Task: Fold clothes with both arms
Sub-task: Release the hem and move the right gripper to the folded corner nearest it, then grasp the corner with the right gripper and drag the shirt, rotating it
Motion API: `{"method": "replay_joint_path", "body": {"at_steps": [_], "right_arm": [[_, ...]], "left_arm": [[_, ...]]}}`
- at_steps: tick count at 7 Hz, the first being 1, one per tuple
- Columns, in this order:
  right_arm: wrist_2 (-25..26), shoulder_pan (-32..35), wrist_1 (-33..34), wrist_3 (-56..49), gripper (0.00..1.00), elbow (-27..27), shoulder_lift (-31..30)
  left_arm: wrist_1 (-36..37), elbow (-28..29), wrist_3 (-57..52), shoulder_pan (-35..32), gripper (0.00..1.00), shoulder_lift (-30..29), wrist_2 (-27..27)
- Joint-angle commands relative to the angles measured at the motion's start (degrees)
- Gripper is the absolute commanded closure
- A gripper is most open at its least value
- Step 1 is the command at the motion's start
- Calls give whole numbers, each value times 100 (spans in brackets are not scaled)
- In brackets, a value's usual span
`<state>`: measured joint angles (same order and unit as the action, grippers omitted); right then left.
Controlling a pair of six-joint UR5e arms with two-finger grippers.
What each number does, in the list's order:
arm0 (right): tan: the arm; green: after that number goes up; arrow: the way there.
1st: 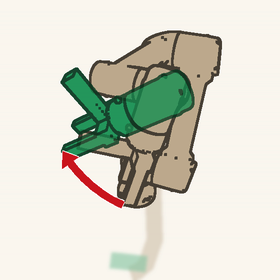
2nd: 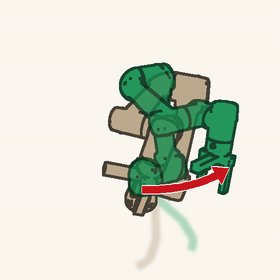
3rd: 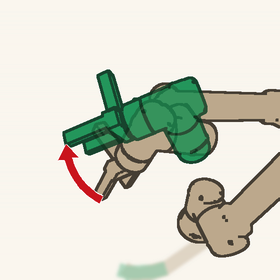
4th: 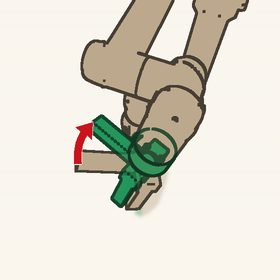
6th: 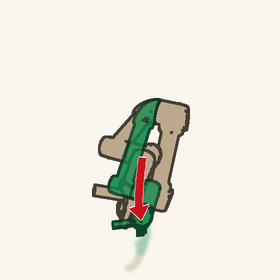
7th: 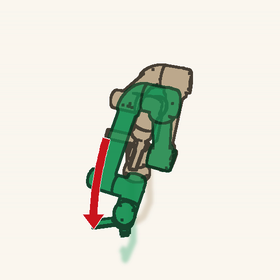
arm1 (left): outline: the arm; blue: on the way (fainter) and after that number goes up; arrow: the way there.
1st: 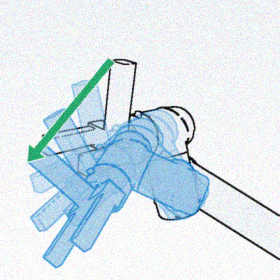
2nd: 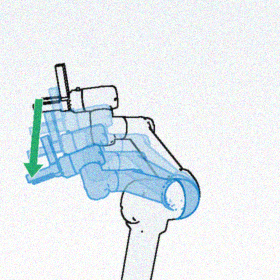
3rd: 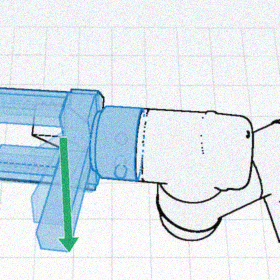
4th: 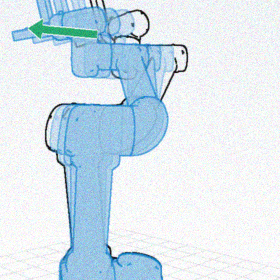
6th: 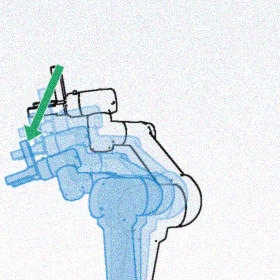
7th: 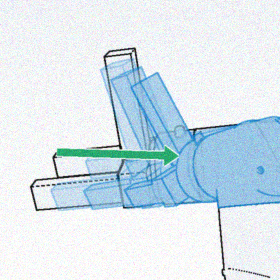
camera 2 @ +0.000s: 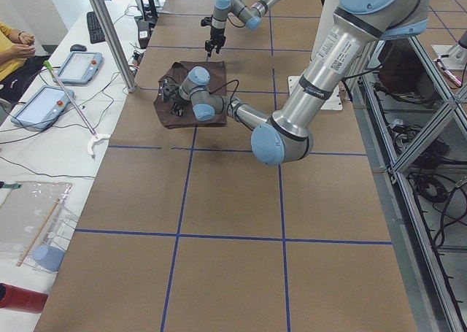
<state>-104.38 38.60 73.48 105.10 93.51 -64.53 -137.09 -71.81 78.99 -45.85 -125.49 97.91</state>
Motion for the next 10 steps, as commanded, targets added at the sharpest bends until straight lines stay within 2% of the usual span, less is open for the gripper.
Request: {"method": "replay_joint_path", "body": {"at_steps": [1, 4, 5, 6, 7, 9, 10], "right_arm": [[269, -221, -1, 108, 27, 10, -51], [506, -449, 8, 108, 27, -35, -68], [524, -459, 8, 116, 30, -26, -68], [524, -450, 8, 151, 69, 0, -77], [524, -459, 8, 178, 100, -8, -77], [533, -468, -1, 178, 100, 36, -121], [524, -564, 8, 178, 100, 305, -217]], "left_arm": [[-10, -9, -6, 14, 75, 68, 0], [-2, -18, 3, 6, 75, 86, 0], [-2, -18, 3, 6, 75, 86, 0], [7, -18, 3, 6, 75, 95, 0], [-1, -18, 3, 6, 75, 121, 0], [-2, -26, -6, 6, 75, 130, 0], [7, -122, 11, 6, 73, 130, 17]]}}
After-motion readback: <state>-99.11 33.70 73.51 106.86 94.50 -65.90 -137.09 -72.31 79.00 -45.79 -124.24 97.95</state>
